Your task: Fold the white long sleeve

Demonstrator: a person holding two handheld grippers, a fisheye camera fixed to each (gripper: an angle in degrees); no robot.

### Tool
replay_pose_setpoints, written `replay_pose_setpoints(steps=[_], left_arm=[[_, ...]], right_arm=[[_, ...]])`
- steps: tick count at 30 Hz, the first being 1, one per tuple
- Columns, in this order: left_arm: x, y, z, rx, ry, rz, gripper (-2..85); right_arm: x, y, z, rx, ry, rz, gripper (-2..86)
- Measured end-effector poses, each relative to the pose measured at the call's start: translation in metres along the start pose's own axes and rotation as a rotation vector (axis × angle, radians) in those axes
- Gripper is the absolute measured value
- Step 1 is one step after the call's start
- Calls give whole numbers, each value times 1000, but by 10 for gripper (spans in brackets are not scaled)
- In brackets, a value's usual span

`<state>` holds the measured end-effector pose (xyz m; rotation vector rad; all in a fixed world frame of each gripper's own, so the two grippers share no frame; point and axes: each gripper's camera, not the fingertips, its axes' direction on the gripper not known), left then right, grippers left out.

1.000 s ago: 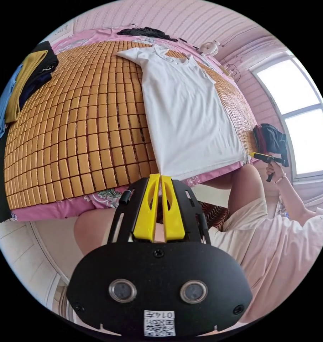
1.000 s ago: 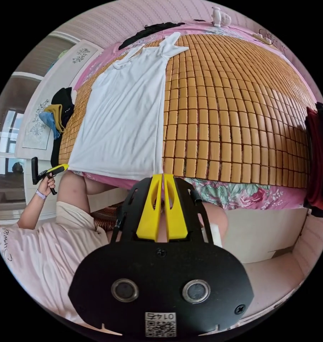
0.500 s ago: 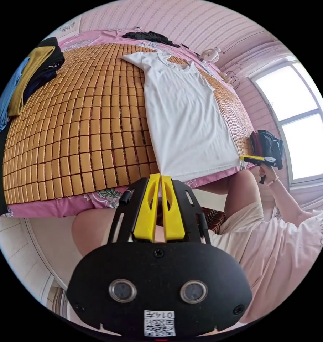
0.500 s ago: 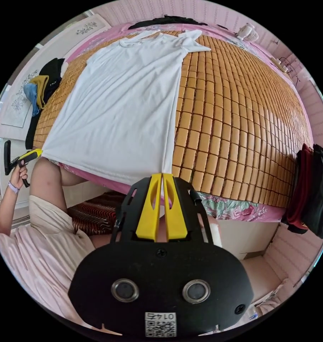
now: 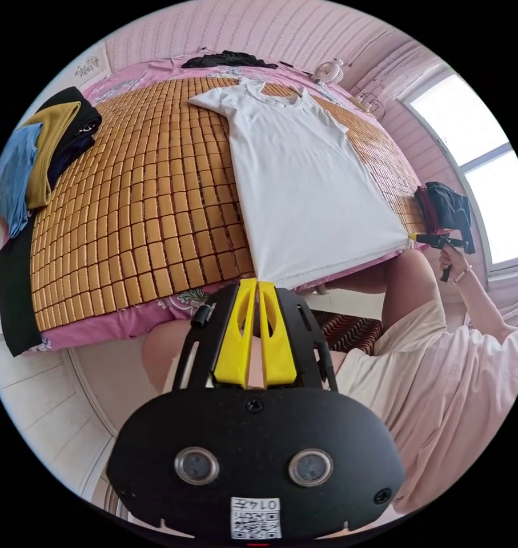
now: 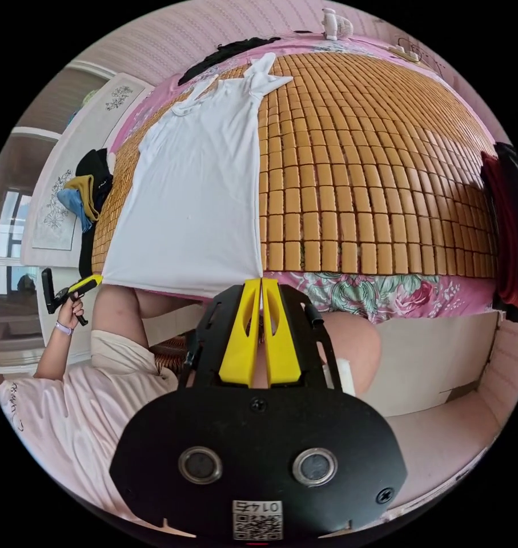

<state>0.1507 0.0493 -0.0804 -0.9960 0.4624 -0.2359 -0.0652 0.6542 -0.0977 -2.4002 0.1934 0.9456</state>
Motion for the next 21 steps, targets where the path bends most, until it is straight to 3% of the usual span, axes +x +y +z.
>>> replay_pose_setpoints(steps=[8,15,21], left_arm=[[3,42,34,-61,9,-55,-6],[4,48,26,58,1,-25,14],[43,-25,53,153,57,114,32]], right_arm=[[-33,30,10,-45,70,-72,5],[-32,49,-17,81,151,-26,39],[-39,11,-43,281,210,-91,78]])
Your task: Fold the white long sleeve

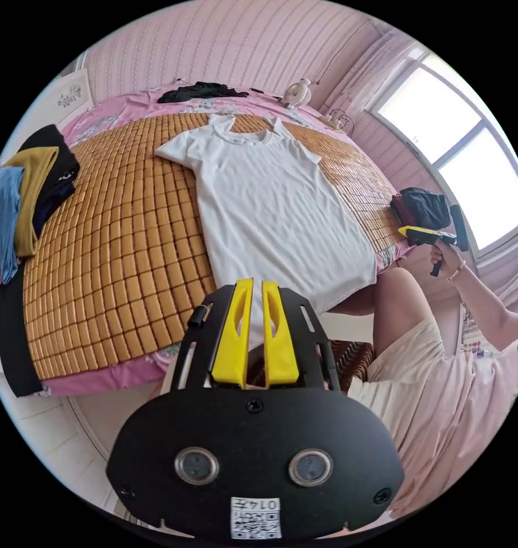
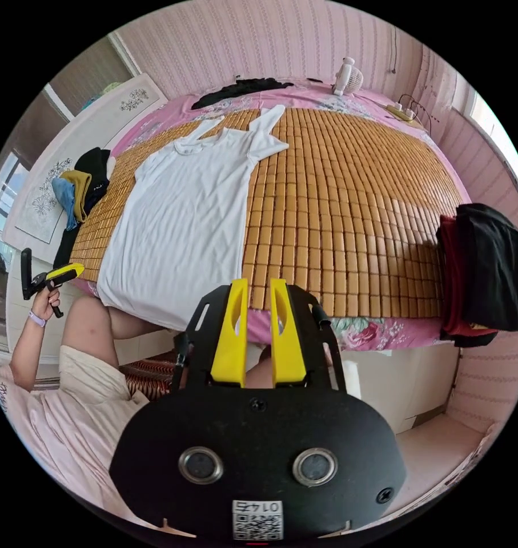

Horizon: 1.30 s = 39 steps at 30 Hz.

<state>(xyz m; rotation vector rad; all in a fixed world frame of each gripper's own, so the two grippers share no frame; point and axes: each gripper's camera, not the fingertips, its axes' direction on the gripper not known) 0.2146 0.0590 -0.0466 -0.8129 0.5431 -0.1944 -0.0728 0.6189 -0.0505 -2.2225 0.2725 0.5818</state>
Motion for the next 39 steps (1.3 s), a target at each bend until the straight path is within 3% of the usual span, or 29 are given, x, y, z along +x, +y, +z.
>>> replay_pose_setpoints(steps=[4,9,11,18,23,27,34,39], left_arm=[[26,-74,59,34,45,77,41],[30,-150,132,30,-15,109,46],[24,-169,171,-64,-84,120,39],[25,-167,196,8,-34,80,-8],[34,-183,215,-38,-46,87,-9],[37,-195,224,-85,-35,56,-6],[85,-257,218,-41,69,133,21],[119,-346,263,-26,90,283,48]], right_arm=[[-8,-84,14,152,46,-95,95],[-7,-221,79,206,10,-107,98],[-4,-274,114,188,11,-91,101],[22,-381,246,-10,9,41,87],[53,-357,221,52,-54,-7,27],[97,-259,115,239,87,161,19],[136,-94,55,11,173,353,51],[160,-98,78,32,142,357,84]])
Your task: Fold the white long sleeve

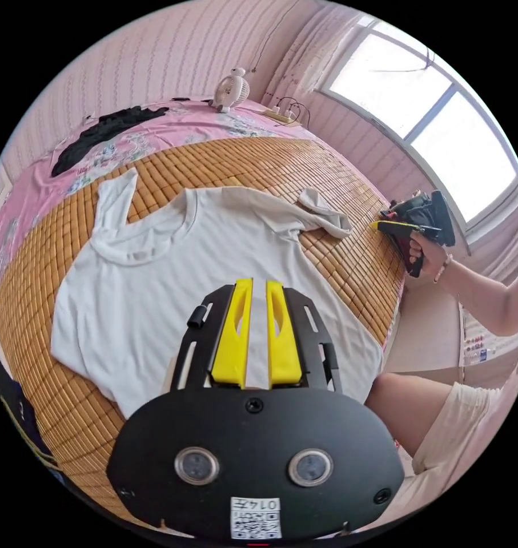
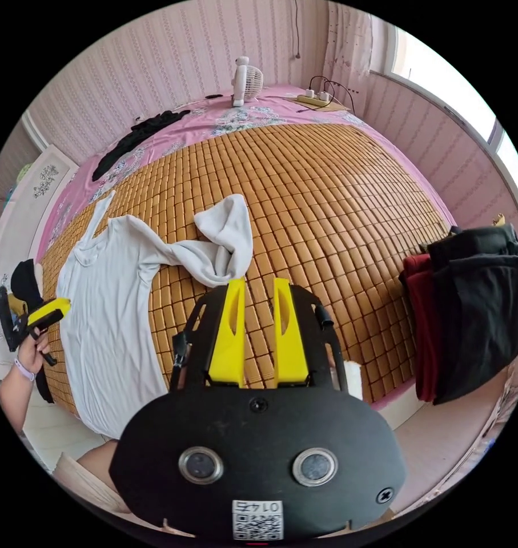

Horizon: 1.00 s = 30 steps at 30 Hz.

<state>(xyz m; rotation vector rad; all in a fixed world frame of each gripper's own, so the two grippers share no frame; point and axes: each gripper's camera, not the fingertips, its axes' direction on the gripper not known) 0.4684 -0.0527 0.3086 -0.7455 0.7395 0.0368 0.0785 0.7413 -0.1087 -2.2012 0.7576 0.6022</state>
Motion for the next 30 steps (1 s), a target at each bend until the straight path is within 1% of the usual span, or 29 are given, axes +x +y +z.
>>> replay_pose_setpoints(steps=[2,3,5,7,8,10,11,12,13,15,16,18,20,23,26,29,30], left_arm=[[9,-52,30,13,-8,96,44],[11,-64,38,10,-4,114,41],[23,-110,72,11,32,164,44],[35,-138,100,-15,41,213,50],[43,-153,120,-47,37,240,55],[51,-170,140,-91,58,254,55],[57,-178,144,-78,83,262,52],[60,-181,144,-62,96,272,50],[65,-185,144,-35,107,293,50],[71,-190,146,-26,104,317,53],[73,-192,150,-27,101,324,56],[72,-196,158,-35,100,326,60],[69,-201,174,-66,71,311,65],[67,-207,198,-106,63,283,69],[73,-216,222,-131,55,281,70],[84,-223,249,-170,42,301,71],[86,-224,254,-184,42,307,71]], right_arm=[[-4,-19,17,19,-36,-7,96],[-6,-30,30,14,-60,2,100],[-8,-43,51,-33,-100,11,92],[0,-43,73,-152,-91,50,52],[5,-40,69,-149,-111,73,42],[24,-15,20,-59,-286,159,36],[27,-9,2,-25,-321,167,35],[30,4,-35,45,-333,172,35],[35,15,-67,110,-282,182,37],[49,24,-94,176,-182,213,43],[64,27,-100,218,-128,267,50],[85,29,-93,234,-49,322,61],[99,33,-77,181,0,340,79],[98,57,-49,95,7,295,94],[81,80,-9,-38,-18,216,107],[73,93,44,-197,67,182,108],[74,97,40,-134,76,163,83]])
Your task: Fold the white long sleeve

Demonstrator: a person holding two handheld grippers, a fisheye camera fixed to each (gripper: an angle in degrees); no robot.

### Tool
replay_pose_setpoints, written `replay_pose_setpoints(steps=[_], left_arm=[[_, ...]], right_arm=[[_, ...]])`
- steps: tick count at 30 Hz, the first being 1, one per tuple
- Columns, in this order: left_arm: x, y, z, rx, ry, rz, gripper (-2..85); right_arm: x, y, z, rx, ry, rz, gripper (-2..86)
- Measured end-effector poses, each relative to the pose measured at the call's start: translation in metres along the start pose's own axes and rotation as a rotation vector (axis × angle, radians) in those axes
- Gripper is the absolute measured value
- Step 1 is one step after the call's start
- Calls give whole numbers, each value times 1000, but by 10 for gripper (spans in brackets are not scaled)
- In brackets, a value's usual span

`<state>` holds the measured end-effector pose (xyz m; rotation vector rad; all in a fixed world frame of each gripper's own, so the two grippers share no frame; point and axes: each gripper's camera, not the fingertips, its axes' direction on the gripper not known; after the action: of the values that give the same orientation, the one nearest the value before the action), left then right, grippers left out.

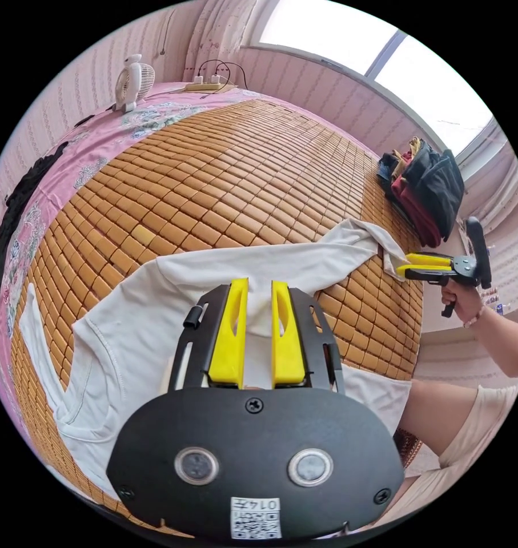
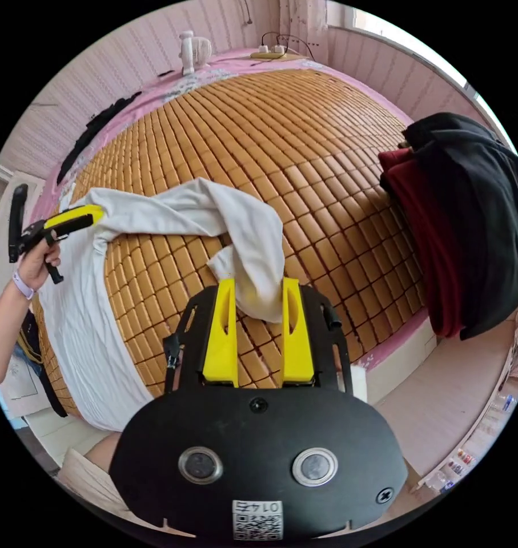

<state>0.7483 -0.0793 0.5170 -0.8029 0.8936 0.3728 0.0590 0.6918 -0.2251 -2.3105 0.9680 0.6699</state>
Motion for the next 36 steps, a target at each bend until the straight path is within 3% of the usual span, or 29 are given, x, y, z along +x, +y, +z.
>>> replay_pose_setpoints(steps=[2,5,7,10,12,15,22,28,36], left_arm=[[6,-9,25,-95,-6,20,70],[8,-12,31,-56,-18,31,68],[6,-14,35,-47,-6,3,68],[6,-22,41,-55,-6,4,68],[8,-27,44,-65,-12,15,68],[9,-33,48,-66,-15,26,68],[10,-42,41,-28,-20,17,66],[30,-58,37,21,-22,112,72],[37,-76,77,-53,-20,129,74]], right_arm=[[7,6,-7,19,-12,26,33],[18,26,-19,-63,-139,5,16],[43,39,-52,-49,-481,45,14],[104,49,-83,76,-818,247,18],[143,57,-86,146,-767,389,25],[179,77,-83,240,-523,525,47],[102,69,-55,139,-223,211,93],[85,49,-15,75,-5,265,112],[98,73,-16,36,-24,306,92]])
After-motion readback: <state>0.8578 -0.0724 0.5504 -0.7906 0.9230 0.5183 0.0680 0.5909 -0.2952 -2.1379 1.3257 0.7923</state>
